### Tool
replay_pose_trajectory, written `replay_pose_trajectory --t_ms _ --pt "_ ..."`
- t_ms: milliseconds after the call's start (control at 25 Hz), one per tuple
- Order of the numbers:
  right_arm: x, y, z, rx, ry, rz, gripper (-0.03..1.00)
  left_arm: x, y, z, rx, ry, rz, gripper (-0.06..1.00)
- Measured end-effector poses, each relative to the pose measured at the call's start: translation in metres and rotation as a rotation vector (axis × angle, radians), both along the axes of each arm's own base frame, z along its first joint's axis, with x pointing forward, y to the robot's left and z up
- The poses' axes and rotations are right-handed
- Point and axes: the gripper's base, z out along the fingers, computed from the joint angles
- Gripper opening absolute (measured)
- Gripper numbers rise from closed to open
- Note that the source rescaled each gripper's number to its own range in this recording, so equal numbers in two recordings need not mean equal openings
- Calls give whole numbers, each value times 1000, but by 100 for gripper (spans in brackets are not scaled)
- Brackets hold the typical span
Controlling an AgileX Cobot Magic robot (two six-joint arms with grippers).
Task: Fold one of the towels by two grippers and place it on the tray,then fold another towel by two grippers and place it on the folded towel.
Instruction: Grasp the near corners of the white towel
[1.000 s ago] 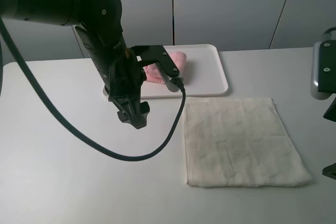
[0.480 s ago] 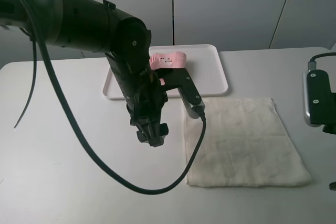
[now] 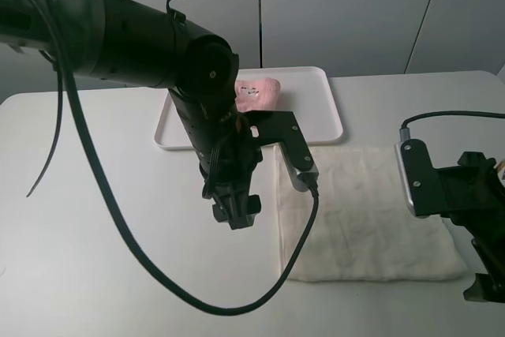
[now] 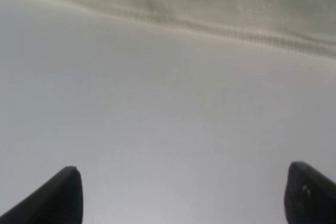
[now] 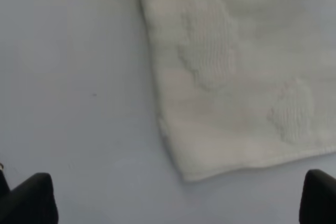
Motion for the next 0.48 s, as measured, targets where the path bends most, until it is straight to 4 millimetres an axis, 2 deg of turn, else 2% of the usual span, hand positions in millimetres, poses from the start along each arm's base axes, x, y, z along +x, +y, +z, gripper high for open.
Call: replay_pose_trajectory --t_ms 320,480 --pt "-20 -17 -25 -88 19 87 100 0 1 0 12 -1 -20 99" --pt "-18 -17 -27 -69 -20 91 100 0 1 0 14 -4 -22 99"
